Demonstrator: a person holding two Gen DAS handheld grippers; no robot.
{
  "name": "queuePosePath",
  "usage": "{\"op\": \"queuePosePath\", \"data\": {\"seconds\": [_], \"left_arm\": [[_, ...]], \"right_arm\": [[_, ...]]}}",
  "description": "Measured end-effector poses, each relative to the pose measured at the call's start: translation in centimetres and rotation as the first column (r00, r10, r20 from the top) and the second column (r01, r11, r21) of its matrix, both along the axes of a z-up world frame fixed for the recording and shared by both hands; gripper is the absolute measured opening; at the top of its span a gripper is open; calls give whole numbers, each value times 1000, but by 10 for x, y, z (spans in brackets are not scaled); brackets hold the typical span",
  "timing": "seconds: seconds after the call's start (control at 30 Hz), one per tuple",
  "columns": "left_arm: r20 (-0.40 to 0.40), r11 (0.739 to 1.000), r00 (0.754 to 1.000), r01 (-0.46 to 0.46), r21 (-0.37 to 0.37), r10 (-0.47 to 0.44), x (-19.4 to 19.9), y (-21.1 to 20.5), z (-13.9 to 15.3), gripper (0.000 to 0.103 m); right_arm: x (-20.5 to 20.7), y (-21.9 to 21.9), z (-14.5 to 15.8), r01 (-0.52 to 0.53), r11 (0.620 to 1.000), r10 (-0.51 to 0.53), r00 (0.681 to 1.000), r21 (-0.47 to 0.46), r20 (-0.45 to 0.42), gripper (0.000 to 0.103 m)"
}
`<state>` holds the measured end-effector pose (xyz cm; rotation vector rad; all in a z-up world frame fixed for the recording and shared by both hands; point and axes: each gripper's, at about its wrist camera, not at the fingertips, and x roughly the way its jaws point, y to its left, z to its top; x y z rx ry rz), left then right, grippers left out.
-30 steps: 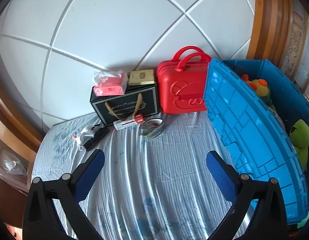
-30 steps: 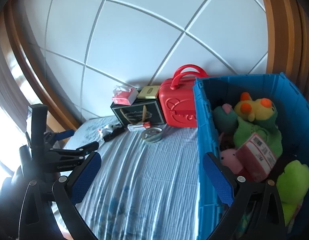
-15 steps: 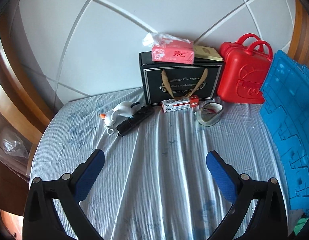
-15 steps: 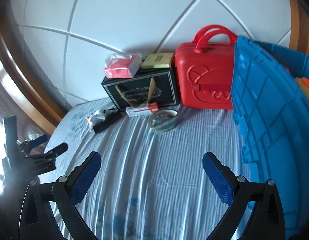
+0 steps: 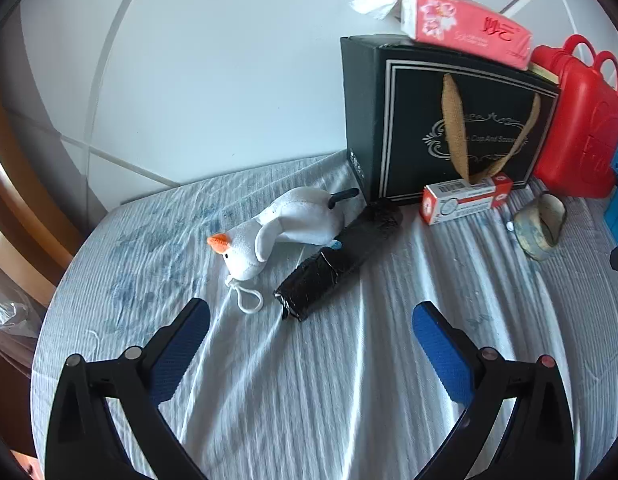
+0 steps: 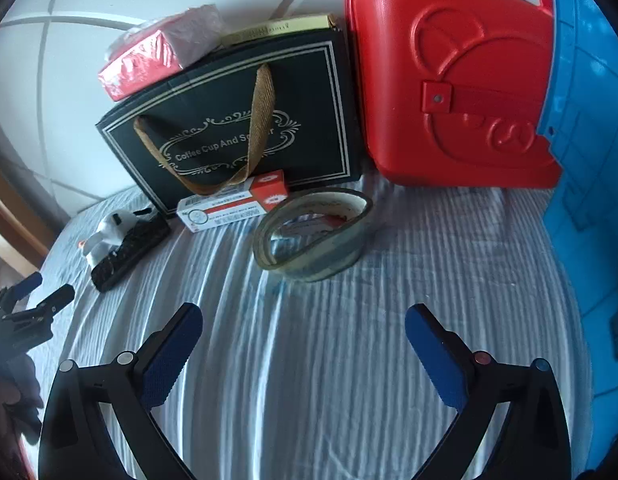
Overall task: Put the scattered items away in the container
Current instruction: 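Move both grippers back over the bed toward the umbrella and tape roll, then grasp the black umbrella with the left gripper while the right grasps the tape roll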
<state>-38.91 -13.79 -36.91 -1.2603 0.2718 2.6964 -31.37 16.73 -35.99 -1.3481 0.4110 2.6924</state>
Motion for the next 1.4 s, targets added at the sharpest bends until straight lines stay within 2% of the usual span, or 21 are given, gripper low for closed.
{"op": "queuePosePath", "data": {"seconds": [0.2, 0.4, 0.6, 0.67, 0.73, 0.77, 0.83, 0.9, 1.0, 1.1, 1.27, 1.4], "left_arm": [[5, 1000, 1000, 19, -7, -19, -33, 7, -32, 103], [36, 998, 998, 49, -30, -48, -56, 16, -52, 103], [24, 994, 997, 73, -80, -72, -67, 26, -61, 103], [30, 989, 992, 122, -90, -119, -63, 37, -64, 98], [33, 981, 986, 167, -103, -164, -54, 47, -67, 78], [28, 982, 986, 164, -89, -162, -51, 47, -66, 75], [38, 986, 988, 154, -63, -152, -46, 47, -65, 51], [48, 986, 986, 160, -46, -158, -40, 48, -64, 42], [59, 987, 986, 159, -23, -158, -28, 48, -62, 37], [70, 989, 987, 147, 4, -147, -13, 45, -60, 36], [83, 993, 990, 108, 55, -112, 30, 39, -52, 35], [124, 994, 989, 64, 91, -75, 67, 30, -51, 35]], "right_arm": [[-39, 1, -42, 89, 995, -88, 996, -54, 18, 103], [-72, -11, -59, 127, 991, -127, 992, 51, 10, 103], [-99, -11, -70, 130, 988, -131, 991, 81, 15, 103], [-101, -9, -73, 128, 987, -131, 991, 99, 24, 96], [-97, -7, -72, 123, 988, -125, 992, 90, 15, 93], [-93, -4, -72, 128, 989, -129, 992, 75, 11, 92], [-84, 0, -72, 131, 989, -132, 991, 62, 1, 90], [-74, 3, -71, 128, 990, -128, 992, 56, -7, 88], [-56, 6, -66, 112, 992, -111, 994, 56, -21, 86], [-39, 7, -61, 92, 995, -92, 996, 46, -18, 84], [-6, 0, -52, 37, 998, -37, 999, 44, 9, 82], [25, -8, -40, -7, 999, 6, 999, 34, 32, 81]]}}
